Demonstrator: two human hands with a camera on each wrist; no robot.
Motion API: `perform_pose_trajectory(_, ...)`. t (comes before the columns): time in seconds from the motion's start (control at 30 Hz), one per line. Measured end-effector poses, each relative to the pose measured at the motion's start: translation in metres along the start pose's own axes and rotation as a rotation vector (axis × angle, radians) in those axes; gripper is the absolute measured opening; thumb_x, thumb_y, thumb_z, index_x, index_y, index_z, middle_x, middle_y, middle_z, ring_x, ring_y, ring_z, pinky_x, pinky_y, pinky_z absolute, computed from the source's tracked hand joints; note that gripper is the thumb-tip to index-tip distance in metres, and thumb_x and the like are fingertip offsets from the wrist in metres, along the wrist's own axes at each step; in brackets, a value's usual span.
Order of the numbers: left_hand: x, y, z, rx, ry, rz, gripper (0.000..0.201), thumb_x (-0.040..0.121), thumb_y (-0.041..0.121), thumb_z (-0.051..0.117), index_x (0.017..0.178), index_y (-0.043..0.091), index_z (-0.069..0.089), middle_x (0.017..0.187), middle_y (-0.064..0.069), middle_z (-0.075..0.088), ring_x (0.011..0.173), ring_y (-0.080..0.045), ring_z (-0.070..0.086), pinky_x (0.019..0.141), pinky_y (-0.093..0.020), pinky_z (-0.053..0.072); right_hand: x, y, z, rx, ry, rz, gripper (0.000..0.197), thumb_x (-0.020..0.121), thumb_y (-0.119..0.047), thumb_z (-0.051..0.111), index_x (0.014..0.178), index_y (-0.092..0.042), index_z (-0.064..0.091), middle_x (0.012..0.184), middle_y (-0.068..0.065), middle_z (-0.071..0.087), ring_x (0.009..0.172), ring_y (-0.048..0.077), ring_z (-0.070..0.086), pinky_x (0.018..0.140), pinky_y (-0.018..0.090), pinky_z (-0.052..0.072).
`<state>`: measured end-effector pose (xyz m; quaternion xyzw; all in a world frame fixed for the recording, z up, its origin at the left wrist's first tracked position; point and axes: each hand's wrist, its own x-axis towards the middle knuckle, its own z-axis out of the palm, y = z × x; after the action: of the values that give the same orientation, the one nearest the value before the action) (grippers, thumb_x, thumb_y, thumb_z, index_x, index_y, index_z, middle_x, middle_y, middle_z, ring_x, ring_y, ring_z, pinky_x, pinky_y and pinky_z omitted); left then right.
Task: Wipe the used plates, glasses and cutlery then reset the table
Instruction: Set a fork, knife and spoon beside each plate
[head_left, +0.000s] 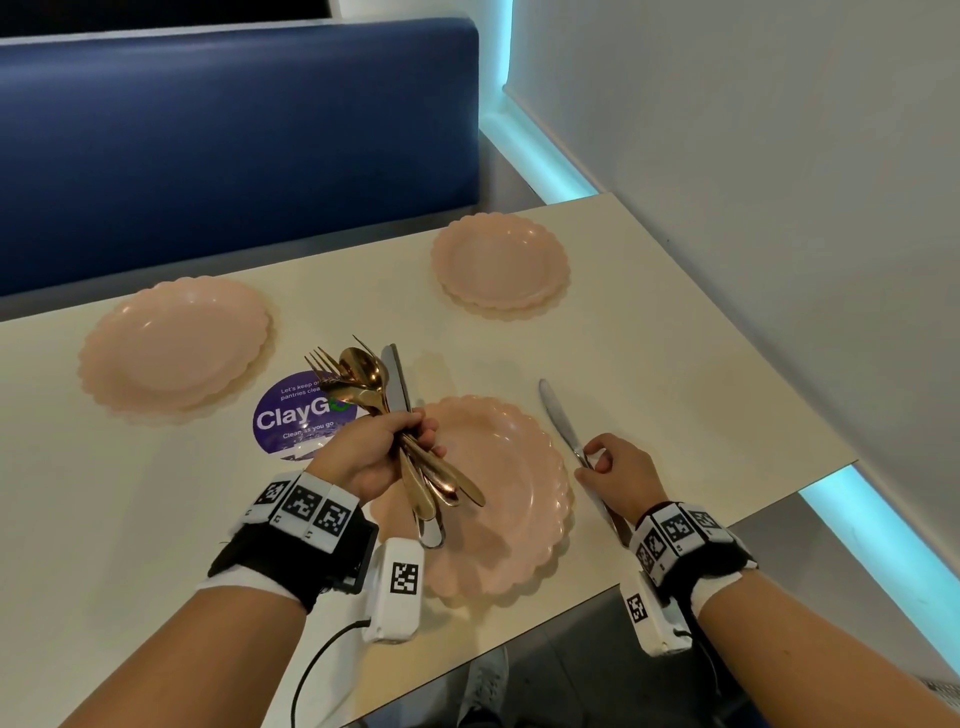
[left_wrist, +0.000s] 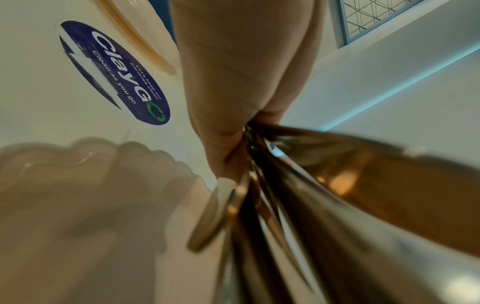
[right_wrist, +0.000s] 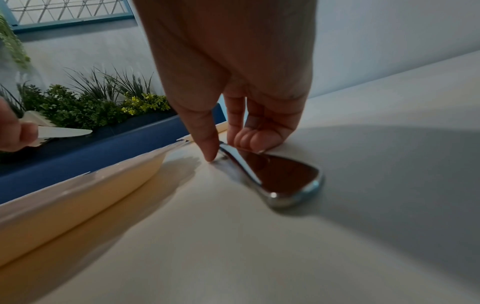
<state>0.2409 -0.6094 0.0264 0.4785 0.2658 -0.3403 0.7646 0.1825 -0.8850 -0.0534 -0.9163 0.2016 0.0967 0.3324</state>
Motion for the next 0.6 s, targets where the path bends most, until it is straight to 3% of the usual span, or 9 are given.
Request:
perform_pose_trajectory(0.13, 0.002, 0.000, 0.002, 0.018, -0.025, -0.013, 0.017, 0.098, 0.012, 0.042, 0.085, 0.006, 0.052, 0.051, -0.003, 0.059, 0.062, -0.016, 0.052, 0.052, -0.028, 0.057, -0.002, -0.005, -0.008, 0.002, 0.013, 0.008, 0.028, 0.083, -0.021, 0.067, 0.107, -0.010, 0.061, 0.081, 0.000, 0.055, 0.077, 0.016, 0.053, 0.072, 0.025, 0.040)
perform_pose_trajectory(0.27, 0.002, 0.001, 0.010, 0.030, -0.038, -0.010, 0.023, 0.098, 0.016, 0.044, 0.078, 0.005, 0.051, 0.052, -0.004, 0.054, 0.065, -0.018, 0.048, 0.048, -0.027, 0.055, -0.004, -0.047, -0.028, -0.001, 0.195, -0.226, 0.017, 0.085, -0.019, 0.065, 0.100, -0.011, 0.063, 0.082, 0.001, 0.055, 0.070, 0.011, 0.051, 0.065, 0.018, 0.037)
perform_pose_trajectory(0.33, 0.004, 0.000, 0.016, 0.033, -0.041, 0.005, 0.026, 0.098, 0.017, 0.044, 0.075, 0.006, 0.050, 0.052, -0.003, 0.049, 0.056, -0.016, 0.048, 0.049, -0.027, 0.055, -0.009, -0.082, -0.035, 0.066, 0.116, -0.376, 0.009, 0.085, -0.017, 0.066, 0.093, -0.013, 0.066, 0.078, -0.001, 0.056, 0.066, 0.005, 0.049, 0.063, 0.015, 0.036)
perform_pose_trajectory(0.43, 0.006, -0.001, 0.027, 0.043, -0.037, 0.012, 0.023, 0.097, 0.016, 0.045, 0.077, 0.006, 0.051, 0.055, -0.003, 0.049, 0.046, -0.012, 0.049, 0.049, -0.027, 0.054, -0.023, -0.126, -0.031, 0.103, -0.149, -0.569, 0.007, 0.083, -0.014, 0.069, 0.089, -0.012, 0.070, 0.080, -0.001, 0.061, 0.070, 0.008, 0.053, 0.068, 0.018, 0.040)
perform_pose_trajectory(0.5, 0.004, 0.001, 0.033, 0.091, -0.057, 0.009, 0.020, 0.097, 0.015, 0.043, 0.083, 0.004, 0.053, 0.068, -0.009, 0.053, 0.057, -0.017, 0.053, 0.053, -0.030, 0.053, -0.029, -0.144, -0.021, 0.085, -0.272, -0.611, 0.010, 0.082, -0.017, 0.070, 0.090, -0.011, 0.071, 0.081, 0.002, 0.064, 0.072, 0.010, 0.056, 0.070, 0.018, 0.043)
perform_pose_trajectory(0.6, 0.002, 0.004, 0.037, 0.043, -0.063, 0.015, 0.017, 0.091, 0.004, 0.035, 0.082, 0.002, 0.049, 0.076, -0.013, 0.052, 0.069, -0.024, 0.054, 0.064, -0.036, 0.047, -0.029, -0.155, -0.011, 0.018, -0.267, -0.525, 0.018, 0.084, -0.022, 0.068, 0.099, -0.011, 0.066, 0.079, 0.001, 0.060, 0.072, 0.011, 0.054, 0.069, 0.023, 0.044)
